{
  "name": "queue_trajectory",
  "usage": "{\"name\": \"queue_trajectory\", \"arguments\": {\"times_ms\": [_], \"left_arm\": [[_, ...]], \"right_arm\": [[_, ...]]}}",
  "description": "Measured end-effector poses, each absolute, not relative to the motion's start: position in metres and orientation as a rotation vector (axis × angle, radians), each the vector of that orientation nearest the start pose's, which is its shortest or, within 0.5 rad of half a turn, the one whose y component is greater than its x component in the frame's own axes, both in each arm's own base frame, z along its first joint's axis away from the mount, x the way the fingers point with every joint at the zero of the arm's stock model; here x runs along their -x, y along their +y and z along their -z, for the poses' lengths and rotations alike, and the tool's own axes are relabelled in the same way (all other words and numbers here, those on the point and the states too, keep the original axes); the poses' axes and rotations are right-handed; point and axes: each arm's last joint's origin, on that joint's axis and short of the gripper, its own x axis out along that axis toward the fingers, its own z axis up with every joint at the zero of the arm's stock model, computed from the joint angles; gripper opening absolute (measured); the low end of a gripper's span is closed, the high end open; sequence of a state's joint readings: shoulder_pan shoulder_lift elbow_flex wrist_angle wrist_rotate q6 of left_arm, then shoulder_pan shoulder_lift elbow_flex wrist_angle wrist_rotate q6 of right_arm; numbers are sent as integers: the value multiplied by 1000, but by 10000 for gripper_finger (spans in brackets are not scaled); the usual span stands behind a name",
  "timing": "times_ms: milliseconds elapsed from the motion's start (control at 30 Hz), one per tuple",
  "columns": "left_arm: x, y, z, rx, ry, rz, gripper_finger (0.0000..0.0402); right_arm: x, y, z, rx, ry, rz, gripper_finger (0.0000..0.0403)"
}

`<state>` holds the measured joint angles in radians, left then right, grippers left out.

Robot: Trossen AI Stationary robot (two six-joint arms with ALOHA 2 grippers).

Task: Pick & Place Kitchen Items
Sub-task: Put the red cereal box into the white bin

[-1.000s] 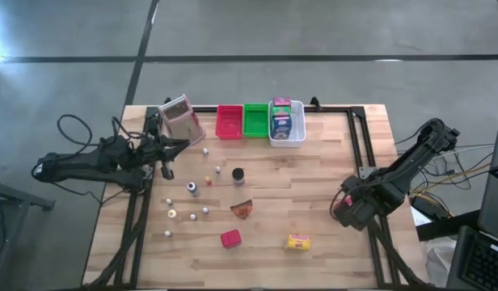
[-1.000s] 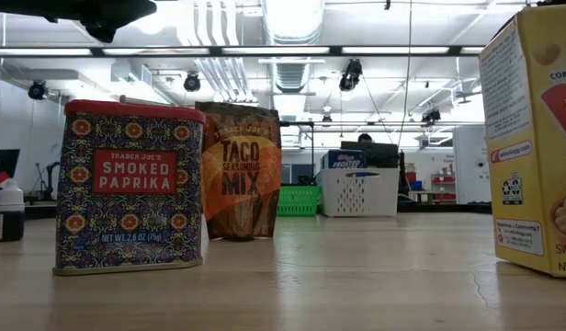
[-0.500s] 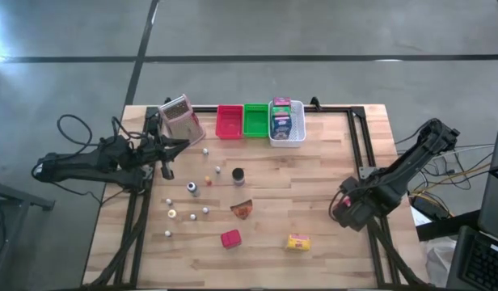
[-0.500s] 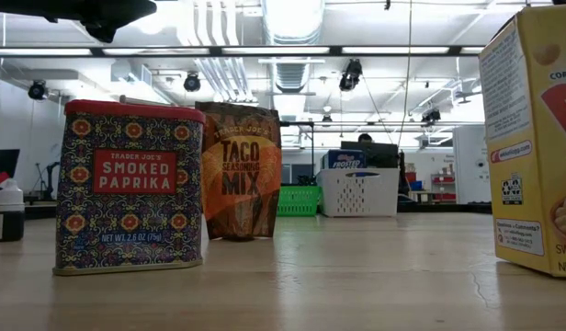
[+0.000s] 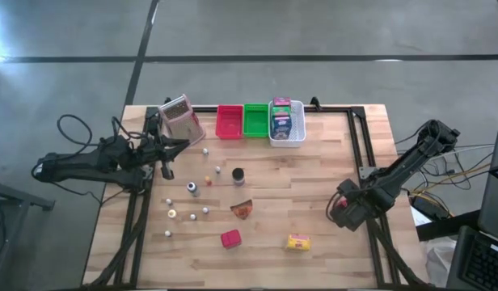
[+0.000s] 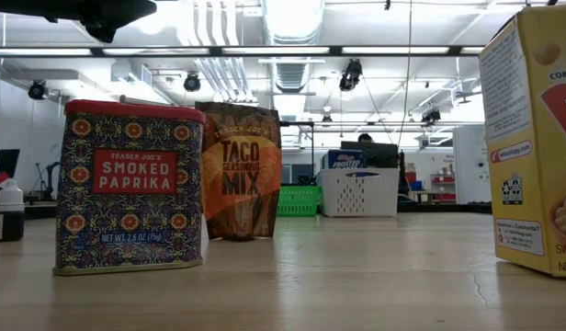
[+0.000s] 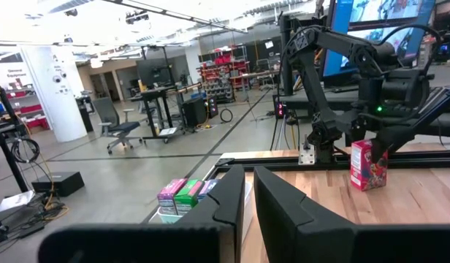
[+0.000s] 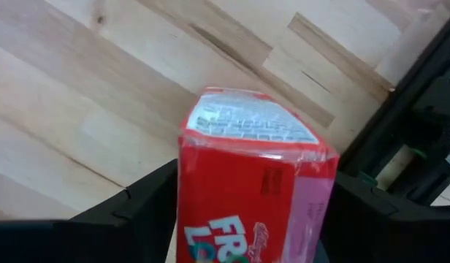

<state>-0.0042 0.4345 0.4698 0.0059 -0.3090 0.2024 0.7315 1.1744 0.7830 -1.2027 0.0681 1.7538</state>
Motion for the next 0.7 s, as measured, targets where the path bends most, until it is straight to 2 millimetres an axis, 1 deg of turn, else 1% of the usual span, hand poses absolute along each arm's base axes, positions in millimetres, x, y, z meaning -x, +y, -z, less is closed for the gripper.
{"name": "queue_trajectory", "arguments": {"times_ms": [200, 367, 467, 700], "left_arm": [[-119, 8, -287, -194, -10, -308, 39], [-119, 8, -287, -194, -10, -308, 39], [-119, 8, -287, -194, -10, -308, 39], [-119, 8, -287, -194, -10, -308, 39]], "right_arm": [[-124, 109, -212, -757, 1361, 821, 242], [-125, 109, -212, -768, 1356, 827, 235], [-125, 109, -211, -779, 1358, 831, 240], [-126, 106, -206, -783, 1376, 828, 266]]}}
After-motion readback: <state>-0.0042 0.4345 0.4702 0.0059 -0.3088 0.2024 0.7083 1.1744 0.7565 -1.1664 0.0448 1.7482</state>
